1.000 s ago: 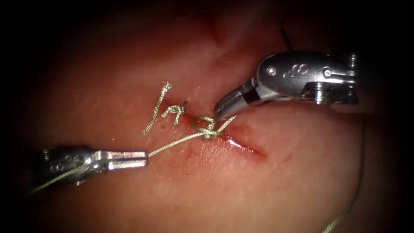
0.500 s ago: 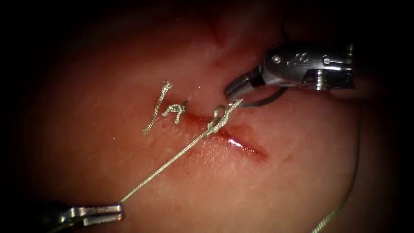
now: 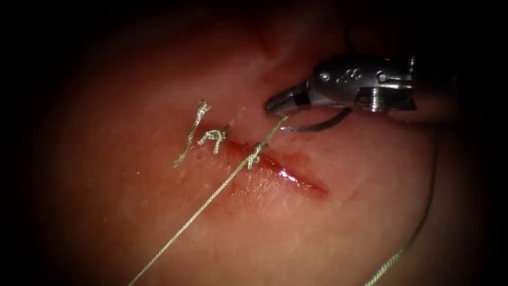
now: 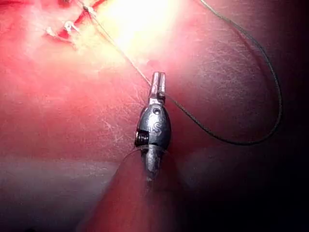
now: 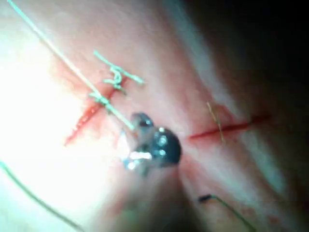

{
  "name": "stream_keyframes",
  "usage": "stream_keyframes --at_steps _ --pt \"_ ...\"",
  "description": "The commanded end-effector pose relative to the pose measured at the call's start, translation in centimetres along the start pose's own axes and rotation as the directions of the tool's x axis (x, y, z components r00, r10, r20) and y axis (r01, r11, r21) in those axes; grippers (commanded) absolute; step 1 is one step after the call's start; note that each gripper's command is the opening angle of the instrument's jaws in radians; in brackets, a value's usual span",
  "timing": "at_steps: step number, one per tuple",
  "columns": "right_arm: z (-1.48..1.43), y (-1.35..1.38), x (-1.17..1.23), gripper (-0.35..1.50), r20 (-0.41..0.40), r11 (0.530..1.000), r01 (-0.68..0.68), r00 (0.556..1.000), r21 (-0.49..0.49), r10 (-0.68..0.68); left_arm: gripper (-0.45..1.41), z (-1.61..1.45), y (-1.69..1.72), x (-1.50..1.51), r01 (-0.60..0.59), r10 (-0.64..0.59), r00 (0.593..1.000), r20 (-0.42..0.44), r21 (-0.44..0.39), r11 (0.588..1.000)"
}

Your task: Wound Closure

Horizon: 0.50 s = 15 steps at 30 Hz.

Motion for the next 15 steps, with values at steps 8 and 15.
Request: stream_keyframes --at_steps 8,15 --pt "0.17 0.01 -0.12 -0.35 0.125 0.993 0.082 0.99 -0.09 -0.071 -0.45 0.06 0.24 -0.13 0.013 -0.013 1.0 0.001 -0.008 1.0" --pt "0.13 -0.03 -0.14 -0.35 0.15 0.99 0.093 0.986 -0.105 -0.077 -0.45 0.0 0.25 -0.15 0.017 -0.017 1.0 0.0 -0.013 1.0"
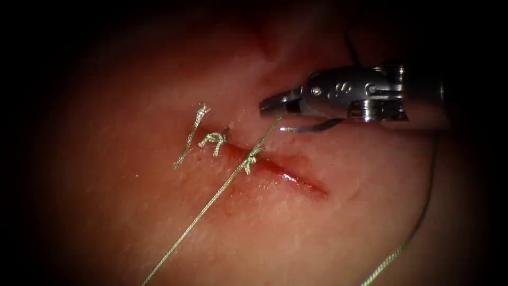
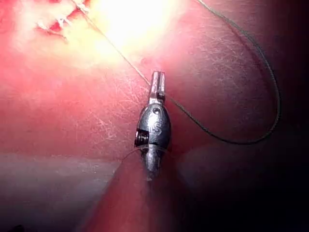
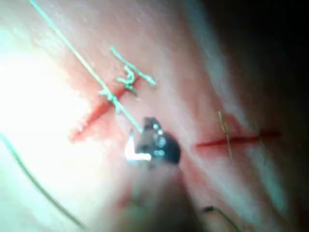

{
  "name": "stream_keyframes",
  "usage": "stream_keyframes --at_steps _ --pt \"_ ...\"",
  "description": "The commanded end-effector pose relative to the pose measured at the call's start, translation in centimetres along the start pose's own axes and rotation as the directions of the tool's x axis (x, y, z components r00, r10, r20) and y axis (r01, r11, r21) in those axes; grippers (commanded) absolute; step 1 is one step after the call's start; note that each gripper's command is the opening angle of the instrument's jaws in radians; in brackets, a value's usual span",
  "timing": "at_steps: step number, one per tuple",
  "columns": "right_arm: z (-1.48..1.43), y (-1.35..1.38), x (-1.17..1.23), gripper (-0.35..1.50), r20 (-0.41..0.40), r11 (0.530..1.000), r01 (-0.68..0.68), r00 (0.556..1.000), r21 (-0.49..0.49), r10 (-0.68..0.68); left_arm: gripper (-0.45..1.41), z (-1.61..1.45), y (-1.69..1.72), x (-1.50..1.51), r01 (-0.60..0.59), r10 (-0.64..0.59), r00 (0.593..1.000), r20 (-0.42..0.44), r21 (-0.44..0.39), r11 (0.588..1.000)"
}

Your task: Wound Closure

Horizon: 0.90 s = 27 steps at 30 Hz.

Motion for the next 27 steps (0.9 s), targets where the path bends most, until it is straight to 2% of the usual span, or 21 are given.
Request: stream_keyframes --at_steps 1,7,10,11,12,13,15,19,23,27 --pt "0.07 0.03 0.01 -0.35 -0.001 1.0 0.006 1.0 -0.001 -0.006 -0.45 0.05 0.02 -0.07 0.003 -0.003 1.0 -0.001 -0.003 1.0" --pt "0.06 -0.01 0.08 -0.35 0.001 1.0 0.012 1.0 -0.019 -0.012 -0.45 0.05 -0.1 0.08 0.025 -0.025 1.0 -0.002 -0.008 1.0" --pt "-0.05 -0.02 0.14 -0.35 -0.052 0.999 -0.041 0.998 -0.033 0.04 -0.45 0.06 -0.39 0.43 -0.009 0.009 1.0 -0.005 -0.005 1.0" --pt "-0.09 -0.03 0.15 0.15 -0.066 0.997 -0.058 0.996 -0.048 0.055 -0.45 0.07 -0.46 0.52 -0.017 0.017 1.0 -0.005 -0.001 1.0" --pt "-0.16 -0.04 0.17 0.47 -0.091 0.995 -0.08 0.993 -0.058 0.074 -0.45 0.07 -0.53 0.6 -0.026 0.026 1.0 -0.006 0.001 1.0" --pt "-0.22 -0.05 0.17 0.59 -0.113 0.993 -0.098 0.989 -0.071 0.09 -0.45 0.08 -0.59 0.67 -0.036 0.036 0.999 -0.007 0.003 0.999" --pt "-0.38 -0.05 0.17 1.03 -0.165 0.985 -0.138 0.979 -0.102 0.12 -0.45 0.11 -0.74 0.82 -0.048 0.048 0.999 -0.007 0.009 0.999" --pt "-0.8 -0.01 0.06 1.19 -0.263 0.964 -0.229 0.946 -0.131 0.189 -0.45 0.16 -0.98 1.01 -0.066 0.066 0.998 -0.007 0.018 0.998" --pt "-1.23 0.02 -0.13 1.36 -0.302 0.937 -0.322 0.914 -0.136 0.271 -0.45 0.21 -1.18 1.11 -0.074 0.074 0.997 -0.005 0.029 0.997" --pt "-1.5 -0.05 -0.22 1.26 -0.299 0.907 -0.385 0.898 -0.174 0.324 -0.45 0.29 -1.42 1.19 -0.089 0.089 0.996 0.002 0.036 0.995"
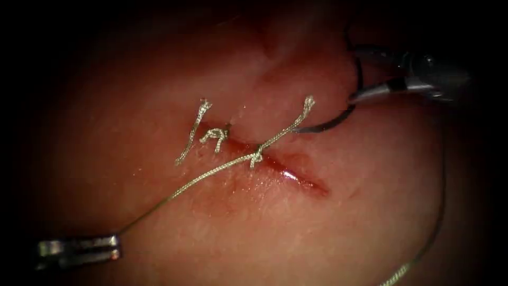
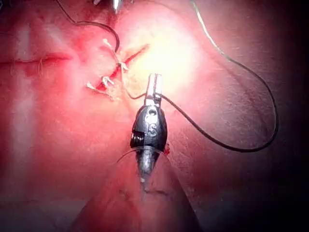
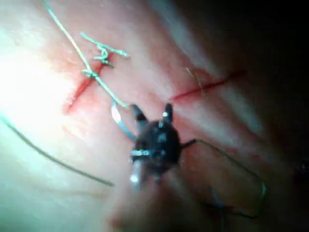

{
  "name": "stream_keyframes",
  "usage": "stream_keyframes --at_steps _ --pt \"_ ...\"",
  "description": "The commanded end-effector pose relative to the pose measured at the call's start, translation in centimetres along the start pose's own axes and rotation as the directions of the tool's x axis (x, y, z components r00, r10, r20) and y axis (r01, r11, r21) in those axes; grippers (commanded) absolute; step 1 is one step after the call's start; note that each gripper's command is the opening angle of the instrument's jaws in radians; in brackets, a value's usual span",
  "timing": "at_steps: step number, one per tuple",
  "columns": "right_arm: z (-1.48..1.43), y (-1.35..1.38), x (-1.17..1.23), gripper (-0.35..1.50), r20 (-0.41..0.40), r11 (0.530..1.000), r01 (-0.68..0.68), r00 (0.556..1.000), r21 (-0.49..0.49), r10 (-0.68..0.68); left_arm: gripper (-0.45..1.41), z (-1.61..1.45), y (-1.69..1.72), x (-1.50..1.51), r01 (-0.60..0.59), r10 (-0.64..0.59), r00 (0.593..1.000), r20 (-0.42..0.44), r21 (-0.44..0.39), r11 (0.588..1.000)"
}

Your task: Wound Closure

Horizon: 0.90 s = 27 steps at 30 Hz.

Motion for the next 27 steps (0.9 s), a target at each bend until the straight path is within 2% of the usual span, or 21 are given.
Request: stream_keyframes --at_steps 1,5,9,10,13,15,19,22,27 --pt "-0.02 -0.03 -0.01 1.16 0.007 1.0 -0.016 1.0 -0.016 0.016 -0.45 0.08 -0.06 -0.06 -0.006 0.006 1.0 0.007 -0.003 1.0" --pt "0.04 -0.18 0.11 1.11 -0.047 0.996 -0.079 0.996 -0.037 0.077 -0.45 0.19 -0.37 0.05 -0.033 0.033 0.999 0.023 0.0 0.999" --pt "0.33 -0.32 0.25 0.99 -0.093 0.992 -0.116 0.99 -0.057 0.11 -0.45 0.3 -0.66 0.22 -0.055 0.055 0.998 0.023 0.01 0.998" --pt "0.54 -0.4 0.32 0.86 -0.112 0.991 -0.119 0.987 -0.057 0.112 -0.45 0.34 -0.72 0.33 -0.068 0.067 0.997 0.024 0.016 0.998" --pt "0.88 -0.52 0.42 0.52 -0.132 0.993 -0.117 0.985 -0.034 0.112 -0.45 0.36 -0.77 0.48 -0.071 0.071 0.997 0.021 0.013 0.997" --pt "1.09 -0.6 0.47 0.42 -0.137 0.993 -0.111 0.985 -0.026 0.107 -0.45 0.38 -0.79 0.59 -0.074 0.074 0.997 0.016 0.007 0.997" --pt "1.53 -0.81 0.6 0.4 -0.148 0.995 -0.097 0.984 -0.01 0.095 -0.45 0.46 -0.81 0.66 -0.073 0.073 0.997 0.011 0.002 0.997" --pt "1.95 -0.94 0.74 0.37 -0.155 0.996 -0.085 0.984 -0.002 0.084 -0.45 0.65 -0.83 0.68 -0.073 0.073 0.997 -0.001 -0.021 0.997" --pt "2.26 -0.94 0.84 0.34 -0.163 0.997 -0.079 0.984 -0.008 0.076 -0.45 0.84 -0.86 0.73 -0.071 0.07 0.997 -0.019 -0.047 0.996"
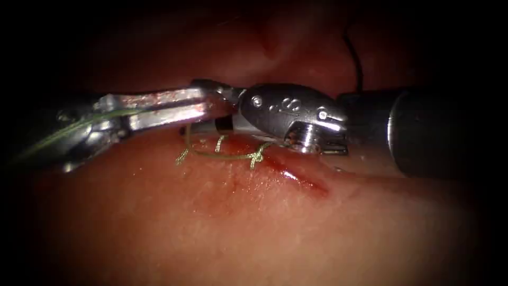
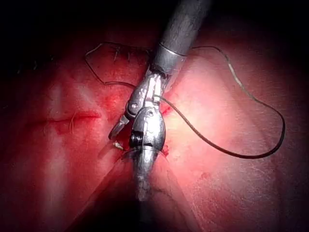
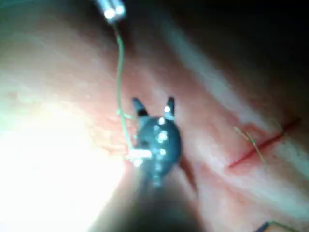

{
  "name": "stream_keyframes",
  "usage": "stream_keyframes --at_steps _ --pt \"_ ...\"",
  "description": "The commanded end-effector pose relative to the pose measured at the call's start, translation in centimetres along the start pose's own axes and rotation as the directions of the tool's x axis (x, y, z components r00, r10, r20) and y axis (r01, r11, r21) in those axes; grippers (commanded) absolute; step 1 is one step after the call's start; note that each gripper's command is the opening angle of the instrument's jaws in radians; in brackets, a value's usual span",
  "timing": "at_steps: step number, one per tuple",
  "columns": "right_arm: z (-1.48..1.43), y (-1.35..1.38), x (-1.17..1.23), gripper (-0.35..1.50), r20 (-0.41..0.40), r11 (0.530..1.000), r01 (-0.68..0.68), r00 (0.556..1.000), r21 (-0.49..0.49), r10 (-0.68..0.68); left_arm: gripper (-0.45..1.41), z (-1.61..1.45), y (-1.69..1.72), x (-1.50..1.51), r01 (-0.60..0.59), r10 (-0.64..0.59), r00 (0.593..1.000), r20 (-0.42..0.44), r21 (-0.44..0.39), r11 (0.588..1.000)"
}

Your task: Wound Closure

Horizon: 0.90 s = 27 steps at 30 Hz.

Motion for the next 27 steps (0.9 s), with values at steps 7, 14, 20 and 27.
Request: stream_keyframes --at_steps 7,14,20,27 --pt "0.26 -0.1 0.07 0.35 -0.037 1.0 0.008 0.999 0.023 -0.007 -0.45 0.17 -0.17 -0.07 0.002 -0.003 1.0 -0.013 -0.017 1.0" --pt "0.21 -0.42 0.09 0.32 -0.094 0.996 0.033 0.995 0.086 -0.024 -0.45 0.32 -0.53 -0.24 0.003 -0.003 1.0 -0.024 -0.026 1.0" --pt "0.0 -0.55 0.07 0.29 -0.146 0.992 0.034 0.989 0.118 -0.017 -0.45 0.41 -0.87 -0.54 -0.016 0.015 0.999 -0.028 -0.028 0.999" --pt "-0.25 -0.55 -0.06 0.29 -0.208 0.992 0.027 0.978 0.123 -0.001 -0.45 0.53 -1.08 -1.06 0.005 -0.005 1.0 -0.023 -0.035 0.999"
